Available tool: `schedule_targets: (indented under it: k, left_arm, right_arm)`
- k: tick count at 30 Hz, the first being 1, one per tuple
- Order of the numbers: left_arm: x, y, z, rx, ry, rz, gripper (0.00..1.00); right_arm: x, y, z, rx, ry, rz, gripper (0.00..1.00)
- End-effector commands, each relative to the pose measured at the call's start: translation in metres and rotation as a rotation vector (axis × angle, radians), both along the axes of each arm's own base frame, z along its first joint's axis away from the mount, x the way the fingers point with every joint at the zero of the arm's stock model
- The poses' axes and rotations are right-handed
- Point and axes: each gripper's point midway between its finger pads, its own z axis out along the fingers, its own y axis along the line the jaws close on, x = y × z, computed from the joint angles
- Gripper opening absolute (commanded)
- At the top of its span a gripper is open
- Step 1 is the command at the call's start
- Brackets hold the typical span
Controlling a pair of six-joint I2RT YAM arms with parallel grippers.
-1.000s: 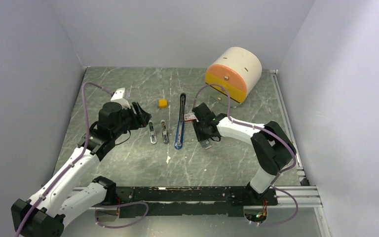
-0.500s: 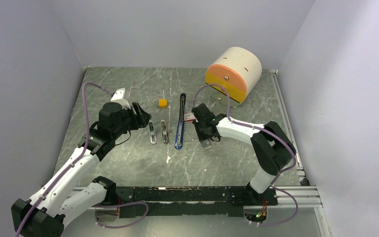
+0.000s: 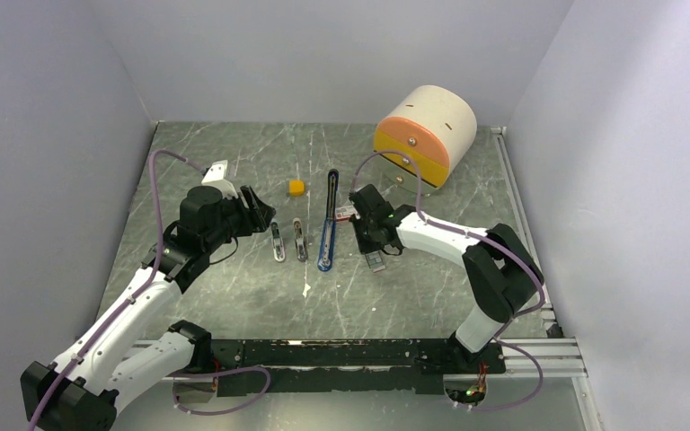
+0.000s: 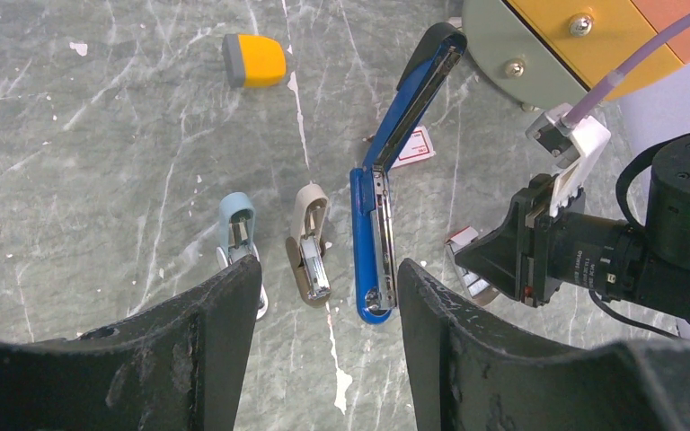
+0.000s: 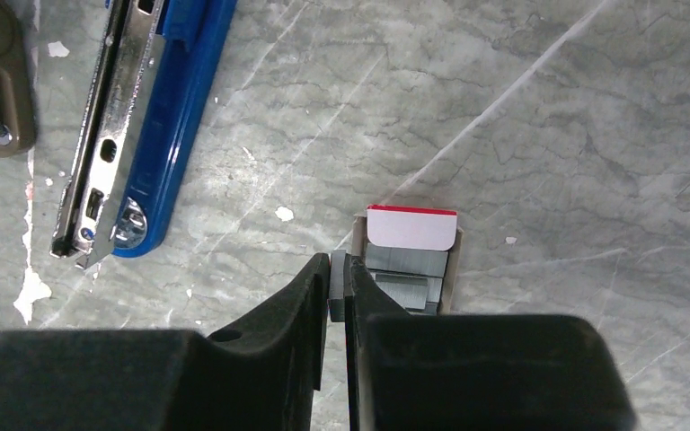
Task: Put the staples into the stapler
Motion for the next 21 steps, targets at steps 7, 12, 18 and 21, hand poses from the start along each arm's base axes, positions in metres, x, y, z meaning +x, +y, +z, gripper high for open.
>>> schedule_targets:
  k: [7, 12, 18, 21]
  left_arm:
    - [0.0, 0.001, 0.008, -0.011, -0.034, 0.01, 0.62]
    - [0.0, 0.002, 0.008, -0.01, -0.035, 0.013, 0.62]
    - [-0.001, 0.003, 0.009, -0.011, -0.038, 0.016, 0.62]
    - [-0.001, 0.003, 0.009, -0.013, -0.036, 0.015, 0.62]
  right_arm:
    - [-0.018, 0.027, 0.019, 0.146, 0.052, 0.113, 0.14]
    - [-0.05, 0.05, 0.019, 0.293, 0.165, 0.25, 0.14]
    - [-0.085, 0.065, 0.016, 0.39, 0.274, 0.356, 0.14]
    - [-0.099, 0.07, 0.01, 0.398, 0.318, 0.395, 0.14]
